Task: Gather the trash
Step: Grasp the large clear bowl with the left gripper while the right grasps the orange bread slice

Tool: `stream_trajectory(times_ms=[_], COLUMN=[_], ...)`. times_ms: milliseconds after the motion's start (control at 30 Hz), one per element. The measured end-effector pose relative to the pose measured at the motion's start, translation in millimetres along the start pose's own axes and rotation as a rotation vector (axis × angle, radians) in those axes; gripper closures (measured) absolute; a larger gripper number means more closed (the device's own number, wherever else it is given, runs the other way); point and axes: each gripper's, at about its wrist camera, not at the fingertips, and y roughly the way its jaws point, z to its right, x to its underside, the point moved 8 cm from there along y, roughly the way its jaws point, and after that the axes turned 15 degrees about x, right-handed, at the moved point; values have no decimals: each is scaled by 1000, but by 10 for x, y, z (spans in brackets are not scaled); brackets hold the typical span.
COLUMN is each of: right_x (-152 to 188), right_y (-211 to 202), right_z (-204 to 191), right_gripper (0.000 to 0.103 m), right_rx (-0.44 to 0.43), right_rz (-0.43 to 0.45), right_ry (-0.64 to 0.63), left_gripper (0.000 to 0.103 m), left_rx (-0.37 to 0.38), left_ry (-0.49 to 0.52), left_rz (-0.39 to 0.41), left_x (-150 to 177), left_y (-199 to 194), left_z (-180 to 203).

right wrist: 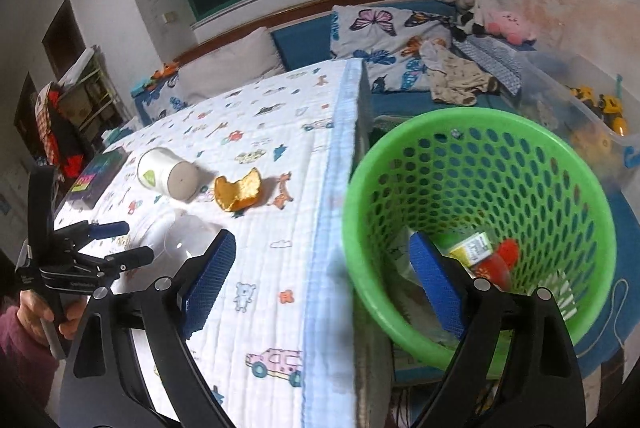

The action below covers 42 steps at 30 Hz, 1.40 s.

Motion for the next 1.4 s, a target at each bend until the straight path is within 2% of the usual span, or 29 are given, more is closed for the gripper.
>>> stream_trajectory(times_ms=[467,567,667,833,1267,1400], right_x=[52,66,68,48,-157,-201], right_y=[110,129,144,226,640,816], right_z=[-343,-426,-489,-582,-937,-1063], right_gripper=[15,15,15,15,15,21], right_rx=[-44,-53,-60,-76,-129,-131], right_rz=[-27,-32,-35,-49,-96,-118], right_ry=[-67,-86,-101,-120,-144,-161], left_gripper=[7,8,12,13,13,13], left_rx=[7,8,20,-5,-19,-21], left_ry=[13,23,31,56,5,-19], left_rz=[-45,-32,-19,4,78,94], left_x=[31,1,-14,-1,-4,2], left_y=[160,179,172,111,-222,-304], left_z=[-133,-128,-106,-101,-206,-261])
